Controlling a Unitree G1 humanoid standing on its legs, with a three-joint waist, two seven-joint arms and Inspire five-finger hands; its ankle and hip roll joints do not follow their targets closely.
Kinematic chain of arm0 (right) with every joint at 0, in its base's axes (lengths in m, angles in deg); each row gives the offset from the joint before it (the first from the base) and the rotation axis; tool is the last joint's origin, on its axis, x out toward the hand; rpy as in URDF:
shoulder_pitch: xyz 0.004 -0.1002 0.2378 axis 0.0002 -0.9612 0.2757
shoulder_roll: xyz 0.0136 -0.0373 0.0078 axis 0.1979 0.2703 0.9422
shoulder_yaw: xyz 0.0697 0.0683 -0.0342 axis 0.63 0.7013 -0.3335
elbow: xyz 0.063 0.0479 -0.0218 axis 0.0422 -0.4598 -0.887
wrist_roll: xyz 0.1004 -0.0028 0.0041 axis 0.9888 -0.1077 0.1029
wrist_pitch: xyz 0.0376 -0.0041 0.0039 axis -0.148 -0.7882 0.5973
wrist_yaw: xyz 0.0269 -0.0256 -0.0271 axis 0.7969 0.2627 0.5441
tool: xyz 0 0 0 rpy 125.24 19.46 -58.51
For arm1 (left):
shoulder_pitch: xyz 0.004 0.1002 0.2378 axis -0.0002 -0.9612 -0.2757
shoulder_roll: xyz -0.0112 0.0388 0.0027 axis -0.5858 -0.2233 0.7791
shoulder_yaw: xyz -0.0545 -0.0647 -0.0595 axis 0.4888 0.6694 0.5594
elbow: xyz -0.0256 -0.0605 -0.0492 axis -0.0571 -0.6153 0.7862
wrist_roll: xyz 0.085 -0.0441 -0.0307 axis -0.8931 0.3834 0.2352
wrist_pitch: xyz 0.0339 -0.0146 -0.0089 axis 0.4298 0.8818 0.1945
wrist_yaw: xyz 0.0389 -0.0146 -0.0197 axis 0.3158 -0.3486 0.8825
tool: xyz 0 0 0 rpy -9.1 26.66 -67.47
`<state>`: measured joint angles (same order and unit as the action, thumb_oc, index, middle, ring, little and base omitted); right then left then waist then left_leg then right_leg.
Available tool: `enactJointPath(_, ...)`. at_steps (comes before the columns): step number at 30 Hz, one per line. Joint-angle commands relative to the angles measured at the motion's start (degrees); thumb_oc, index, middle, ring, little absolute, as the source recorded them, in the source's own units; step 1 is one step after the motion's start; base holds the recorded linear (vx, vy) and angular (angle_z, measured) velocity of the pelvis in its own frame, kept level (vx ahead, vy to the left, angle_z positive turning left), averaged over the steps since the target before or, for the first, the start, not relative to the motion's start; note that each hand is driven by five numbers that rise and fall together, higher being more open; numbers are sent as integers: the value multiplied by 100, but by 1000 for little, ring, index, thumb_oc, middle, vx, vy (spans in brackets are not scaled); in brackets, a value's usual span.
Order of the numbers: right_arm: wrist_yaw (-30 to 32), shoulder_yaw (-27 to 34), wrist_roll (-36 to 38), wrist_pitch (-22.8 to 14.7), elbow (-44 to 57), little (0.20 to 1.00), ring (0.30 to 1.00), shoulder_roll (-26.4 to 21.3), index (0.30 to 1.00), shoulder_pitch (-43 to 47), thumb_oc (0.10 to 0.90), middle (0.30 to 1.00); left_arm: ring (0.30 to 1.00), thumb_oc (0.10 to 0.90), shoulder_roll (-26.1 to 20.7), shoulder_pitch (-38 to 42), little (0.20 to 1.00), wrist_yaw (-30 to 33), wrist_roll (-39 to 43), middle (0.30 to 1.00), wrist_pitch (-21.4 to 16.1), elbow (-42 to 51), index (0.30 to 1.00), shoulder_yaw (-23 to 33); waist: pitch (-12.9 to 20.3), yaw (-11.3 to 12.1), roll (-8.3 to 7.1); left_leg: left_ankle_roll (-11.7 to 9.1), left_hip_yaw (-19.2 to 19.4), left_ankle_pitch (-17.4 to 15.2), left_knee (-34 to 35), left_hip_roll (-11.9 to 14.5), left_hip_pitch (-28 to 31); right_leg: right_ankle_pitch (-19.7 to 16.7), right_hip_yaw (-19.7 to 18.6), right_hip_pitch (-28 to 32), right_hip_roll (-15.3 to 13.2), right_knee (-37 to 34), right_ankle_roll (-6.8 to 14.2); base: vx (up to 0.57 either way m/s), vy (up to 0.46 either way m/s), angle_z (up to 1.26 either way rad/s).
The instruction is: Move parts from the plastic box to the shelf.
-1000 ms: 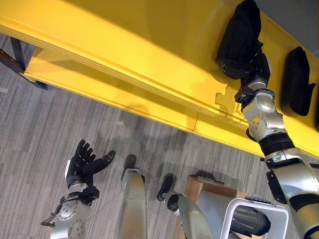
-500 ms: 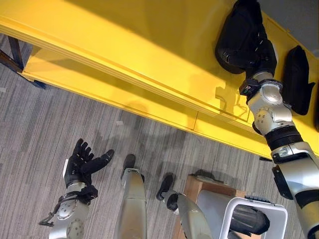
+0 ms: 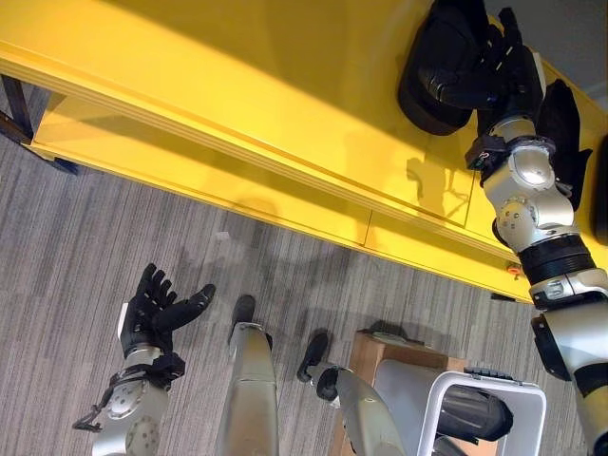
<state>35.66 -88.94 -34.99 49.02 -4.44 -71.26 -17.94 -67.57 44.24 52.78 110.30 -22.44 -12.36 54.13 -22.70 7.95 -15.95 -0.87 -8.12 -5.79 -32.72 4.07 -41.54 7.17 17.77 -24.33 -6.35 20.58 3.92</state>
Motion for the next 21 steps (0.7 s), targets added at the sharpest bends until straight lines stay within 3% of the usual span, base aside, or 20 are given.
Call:
enactJointPath(1,102,327,-191,-557,347,1000,1000,-766,1000,175,900,1000,1000,900,-166,-148,1000,-98,5,1000,-336,246,1000,173,520,-87,19,-79,-254,-431,-20,200,187,85,-242,363,-268,365,304,0,0,0)
enactJointPath(9,120,382,-651,-529,602,1000,1000,-844,1000,-30,900,1000,1000,900,-129,-133,1000,-147,-7,1000,-350,183,1000,92,545,-104,111,-63,-232,-472,-61,184,207,102,-263,366,-285,413,327,0,0,0)
enactJointPath(16,-576,-723,-1415,-202,618,1000,1000,-1608,1000,425,900,1000,1000,900,-273,-144,1000,-395,-68,1000,-398,177,1000,87,564,-51,243,-66,-186,-477,-141,155,239,180,-271,343,-358,544,321,0,0,0)
enactJointPath(21,-948,-1526,-1567,-83,289,1000,1000,-1755,1000,989,900,1000,1000,900,-414,-114,1000,-586,-22,1000,-387,187,1000,-14,583,-9,366,-71,-160,-488,-218,134,302,261,-296,320,-433,695,283,-5,-5,-3)
